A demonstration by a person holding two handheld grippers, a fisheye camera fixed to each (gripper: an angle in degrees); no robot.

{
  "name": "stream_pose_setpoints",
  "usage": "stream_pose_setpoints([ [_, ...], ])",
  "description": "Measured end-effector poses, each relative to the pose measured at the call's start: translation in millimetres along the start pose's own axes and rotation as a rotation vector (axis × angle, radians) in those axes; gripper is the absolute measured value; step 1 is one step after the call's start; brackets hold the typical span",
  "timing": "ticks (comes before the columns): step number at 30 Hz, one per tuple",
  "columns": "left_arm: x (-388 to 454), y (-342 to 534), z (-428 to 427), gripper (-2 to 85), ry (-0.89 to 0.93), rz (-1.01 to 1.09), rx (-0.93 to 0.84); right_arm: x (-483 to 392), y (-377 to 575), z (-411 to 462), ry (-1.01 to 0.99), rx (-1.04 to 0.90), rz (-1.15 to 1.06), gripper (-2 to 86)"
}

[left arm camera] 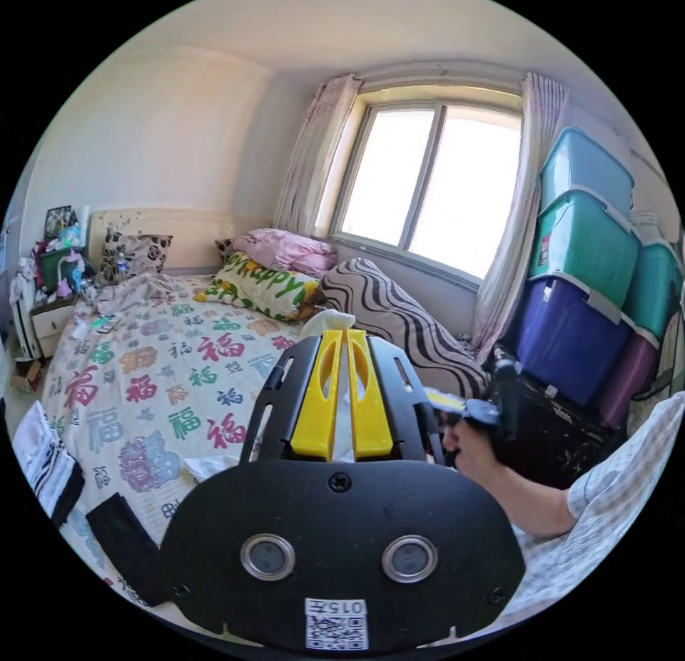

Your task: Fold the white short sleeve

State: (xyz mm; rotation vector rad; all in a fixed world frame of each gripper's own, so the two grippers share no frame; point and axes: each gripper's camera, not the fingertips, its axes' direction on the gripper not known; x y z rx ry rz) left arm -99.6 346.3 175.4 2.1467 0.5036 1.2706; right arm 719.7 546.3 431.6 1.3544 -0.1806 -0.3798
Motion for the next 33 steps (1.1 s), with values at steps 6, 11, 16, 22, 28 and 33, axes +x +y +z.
stream_pose_setpoints([
  [6,52,-1,-77,-0.8,-0.182,0.139,0.264,-18,-57,-115,0.066,0.272,-0.122,-0.1],
  [11,94,7,-125,-0.9,-0.200,0.188,0.468,-46,-85,-192,0.069,0.422,-0.226,-0.2],
  [16,110,7,-166,-0.9,-0.132,0.211,0.603,-61,-104,-257,0.082,0.597,-0.284,-0.2],
  [22,123,-2,-158,-0.9,-0.222,0.307,0.675,-75,-145,-292,0.189,0.818,-0.307,-0.3],
  [28,55,-3,-55,-0.8,-0.264,0.274,0.529,-57,-219,-245,0.322,0.765,-0.360,-0.3],
  [33,-53,4,109,-0.2,-0.317,0.183,0.254,-1,-306,-138,0.344,0.525,-0.349,-0.1],
])
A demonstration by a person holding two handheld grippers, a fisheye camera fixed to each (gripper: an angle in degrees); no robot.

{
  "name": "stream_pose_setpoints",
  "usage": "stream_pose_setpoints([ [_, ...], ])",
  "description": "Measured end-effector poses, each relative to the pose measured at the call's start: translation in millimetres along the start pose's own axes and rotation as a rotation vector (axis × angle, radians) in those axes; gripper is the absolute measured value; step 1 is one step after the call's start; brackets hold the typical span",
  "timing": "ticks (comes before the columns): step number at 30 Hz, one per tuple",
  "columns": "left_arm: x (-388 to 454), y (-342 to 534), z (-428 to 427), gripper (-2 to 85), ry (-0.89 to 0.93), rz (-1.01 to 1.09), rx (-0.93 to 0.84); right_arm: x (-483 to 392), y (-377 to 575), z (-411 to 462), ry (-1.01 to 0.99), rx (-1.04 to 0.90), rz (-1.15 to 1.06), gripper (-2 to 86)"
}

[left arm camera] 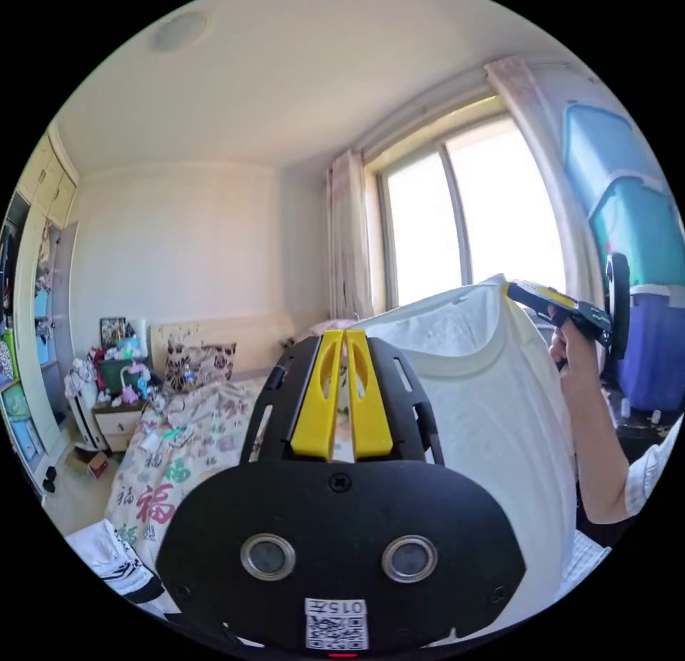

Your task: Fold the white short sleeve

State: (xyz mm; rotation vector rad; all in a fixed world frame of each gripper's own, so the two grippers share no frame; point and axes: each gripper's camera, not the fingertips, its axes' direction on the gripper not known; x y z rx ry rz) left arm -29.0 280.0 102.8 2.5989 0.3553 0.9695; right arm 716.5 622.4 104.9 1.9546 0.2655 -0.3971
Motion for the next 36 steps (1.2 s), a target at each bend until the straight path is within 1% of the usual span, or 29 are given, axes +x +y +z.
stream_pose_setpoints([
  [2,-25,45,109,1.2,-0.076,-0.017,-0.116,12,11,106,-0.021,-0.177,0.007,0.2],
  [3,-33,58,137,1.9,-0.094,-0.029,-0.148,15,16,134,-0.035,-0.220,0.013,0.4],
  [5,-62,120,236,5.6,-0.127,-0.077,-0.369,33,47,237,-0.147,-0.462,0.090,1.6],
  [6,-68,137,253,6.0,-0.126,-0.090,-0.420,39,57,257,-0.188,-0.523,0.118,2.0],
  [7,-76,174,273,6.8,-0.115,-0.115,-0.488,51,77,285,-0.264,-0.622,0.168,2.8],
  [8,-78,212,278,7.0,-0.078,-0.125,-0.511,63,96,299,-0.320,-0.681,0.218,3.4],
  [9,-78,232,277,7.1,-0.047,-0.116,-0.523,69,105,301,-0.345,-0.695,0.226,3.6],
  [10,-75,274,274,7.2,0.005,-0.094,-0.576,78,125,301,-0.387,-0.725,0.202,4.2],
  [11,-73,319,266,7.3,0.028,-0.069,-0.665,88,146,296,-0.402,-0.780,0.164,5.0],
  [12,-72,342,261,7.3,0.038,-0.057,-0.714,94,157,293,-0.407,-0.812,0.149,5.3],
  [14,-79,431,236,7.9,0.074,-0.102,-0.940,120,199,278,-0.420,-0.963,0.125,6.7],
  [15,-81,451,229,8.1,0.103,-0.120,-0.993,128,208,273,-0.418,-1.000,0.135,7.2],
  [17,-87,515,202,9.1,0.157,-0.204,-1.182,157,238,259,-0.425,-1.148,0.166,8.7],
  [18,-88,527,198,9.3,0.177,-0.222,-1.218,164,243,256,-0.415,-1.176,0.177,9.1],
  [20,-89,569,193,10.9,0.258,-0.299,-1.347,190,259,255,-0.381,-1.277,0.227,10.1],
  [21,-89,575,196,11.2,0.276,-0.296,-1.362,195,263,258,-0.382,-1.307,0.245,10.4],
  [22,-92,585,204,11.7,0.257,-0.317,-1.390,204,269,265,-0.394,-1.368,0.280,11.1],
  [23,-92,598,217,12.3,0.302,-0.344,-1.424,212,273,273,-0.412,-1.411,0.325,11.4],
  [24,-91,607,224,12.7,0.335,-0.370,-1.455,217,272,276,-0.414,-1.394,0.359,11.6],
  [25,-86,628,240,13.6,0.411,-0.407,-1.540,227,265,283,-0.399,-1.376,0.411,11.0],
  [26,-80,646,251,13.8,0.423,-0.389,-1.610,236,256,292,-0.420,-1.383,0.430,9.9],
  [28,-78,658,260,14.4,0.376,-0.384,-1.634,243,244,305,-0.502,-1.396,0.462,8.1],
  [30,-74,669,265,15.1,0.376,-0.409,-1.650,248,237,318,-0.536,-1.443,0.448,7.1],
  [32,-62,679,267,14.5,0.317,-0.324,-1.683,260,225,332,-0.512,-1.459,0.433,3.4],
  [34,-52,688,266,12.4,0.244,-0.251,-1.699,270,215,340,-0.575,-1.459,0.466,1.3],
  [36,-45,696,264,10.9,0.219,-0.219,-1.720,280,202,345,-0.602,-1.452,0.487,0.4],
])
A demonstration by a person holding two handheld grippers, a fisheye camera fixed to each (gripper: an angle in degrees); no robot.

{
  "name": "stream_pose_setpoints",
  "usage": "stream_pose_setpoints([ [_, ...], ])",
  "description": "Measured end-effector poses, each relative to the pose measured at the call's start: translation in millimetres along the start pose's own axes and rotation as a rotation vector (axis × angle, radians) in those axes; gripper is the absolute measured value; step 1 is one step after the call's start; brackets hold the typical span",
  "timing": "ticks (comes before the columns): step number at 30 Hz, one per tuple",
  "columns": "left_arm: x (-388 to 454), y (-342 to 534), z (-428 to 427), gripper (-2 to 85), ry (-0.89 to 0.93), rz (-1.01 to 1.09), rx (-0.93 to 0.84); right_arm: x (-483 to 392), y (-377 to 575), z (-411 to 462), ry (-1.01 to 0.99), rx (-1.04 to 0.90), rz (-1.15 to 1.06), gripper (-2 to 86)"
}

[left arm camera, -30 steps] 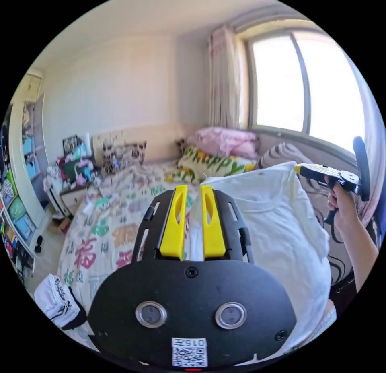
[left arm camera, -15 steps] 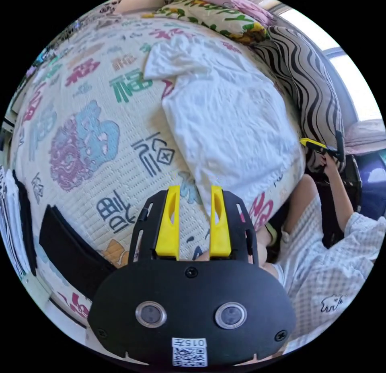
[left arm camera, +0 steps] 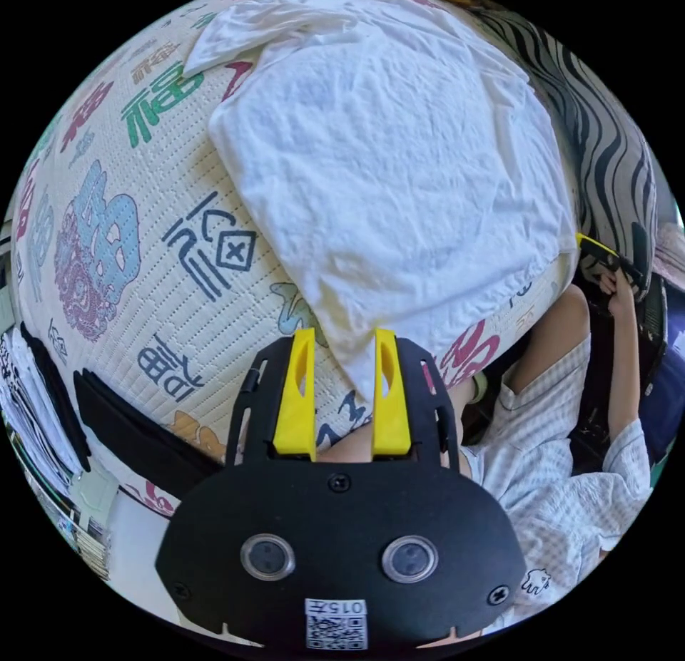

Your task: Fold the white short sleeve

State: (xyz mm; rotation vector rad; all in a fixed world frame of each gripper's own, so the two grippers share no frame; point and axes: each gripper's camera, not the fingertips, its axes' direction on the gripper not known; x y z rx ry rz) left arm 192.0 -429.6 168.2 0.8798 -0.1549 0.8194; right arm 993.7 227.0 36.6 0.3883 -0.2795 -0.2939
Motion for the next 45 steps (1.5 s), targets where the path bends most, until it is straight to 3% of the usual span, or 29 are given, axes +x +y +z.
stream_pose_setpoints([
  [5,-2,2,32,1.3,0.035,0.021,-0.097,-6,-3,-47,0.002,0.014,-0.026,-0.5],
  [19,-45,126,60,0.6,0.100,0.099,-0.151,-32,12,-127,0.050,-0.079,-0.143,-0.6],
  [24,-59,157,104,3.1,-0.087,0.193,-0.395,-40,6,-137,0.069,-0.154,-0.174,2.9],
  [26,-77,171,106,4.8,-0.217,0.210,-0.438,-48,-4,-152,0.110,-0.091,-0.170,6.3],
  [30,-115,176,57,7.6,-0.252,0.136,-0.229,-74,-38,-183,0.114,0.108,-0.210,7.9],
  [33,-151,170,-5,11.4,-0.177,0.003,0.085,-99,-89,-196,0.126,0.209,-0.251,9.2],
  [35,-182,166,-43,11.7,-0.017,-0.117,0.327,-120,-136,-196,0.154,0.251,-0.282,10.0],
  [38,-225,157,-53,11.8,0.259,-0.232,0.539,-136,-193,-184,0.236,0.254,-0.263,10.5],
  [41,-265,145,-33,12.2,0.458,-0.355,0.618,-148,-240,-163,0.318,0.199,-0.255,10.5],
  [45,-291,141,-14,5.7,0.482,-0.432,0.627,-156,-277,-144,0.304,0.114,-0.248,5.4],
])
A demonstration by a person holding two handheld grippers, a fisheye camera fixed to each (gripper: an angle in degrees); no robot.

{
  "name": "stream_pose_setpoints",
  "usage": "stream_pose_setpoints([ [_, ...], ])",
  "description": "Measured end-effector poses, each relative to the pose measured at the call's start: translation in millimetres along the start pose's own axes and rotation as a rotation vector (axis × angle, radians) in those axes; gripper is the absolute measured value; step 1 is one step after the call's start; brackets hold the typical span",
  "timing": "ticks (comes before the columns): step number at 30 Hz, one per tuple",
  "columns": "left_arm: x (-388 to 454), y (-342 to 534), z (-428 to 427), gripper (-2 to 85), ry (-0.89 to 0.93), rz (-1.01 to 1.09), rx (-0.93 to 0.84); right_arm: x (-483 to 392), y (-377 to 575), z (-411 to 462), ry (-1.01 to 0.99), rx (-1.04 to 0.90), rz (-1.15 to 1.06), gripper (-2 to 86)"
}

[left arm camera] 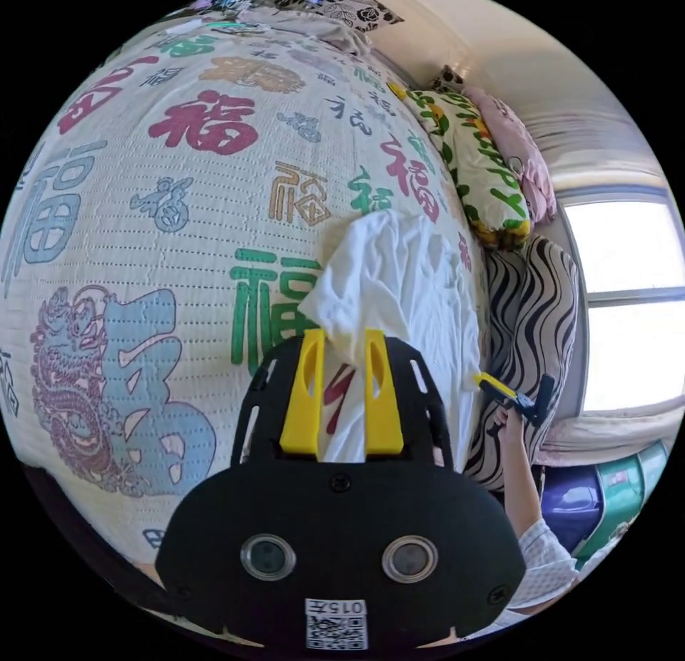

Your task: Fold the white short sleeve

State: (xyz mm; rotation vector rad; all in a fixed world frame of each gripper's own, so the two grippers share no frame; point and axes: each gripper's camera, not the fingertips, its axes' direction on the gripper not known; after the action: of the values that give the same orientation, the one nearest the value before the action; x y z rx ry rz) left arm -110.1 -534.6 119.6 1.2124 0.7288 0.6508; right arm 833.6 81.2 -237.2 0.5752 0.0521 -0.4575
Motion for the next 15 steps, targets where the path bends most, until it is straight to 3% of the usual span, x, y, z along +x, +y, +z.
stream_pose_setpoints([
  [2,-9,-1,-17,0.7,-0.003,0.017,0.035,-1,-14,0,0.085,-0.037,-0.027,2.3],
  [8,-13,-13,-105,-0.4,-0.238,0.178,0.196,33,-29,-46,0.281,0.072,0.052,0.8],
  [15,-2,-17,-80,3.3,-0.464,0.248,0.079,75,-54,-36,0.181,0.041,0.279,3.4],
])
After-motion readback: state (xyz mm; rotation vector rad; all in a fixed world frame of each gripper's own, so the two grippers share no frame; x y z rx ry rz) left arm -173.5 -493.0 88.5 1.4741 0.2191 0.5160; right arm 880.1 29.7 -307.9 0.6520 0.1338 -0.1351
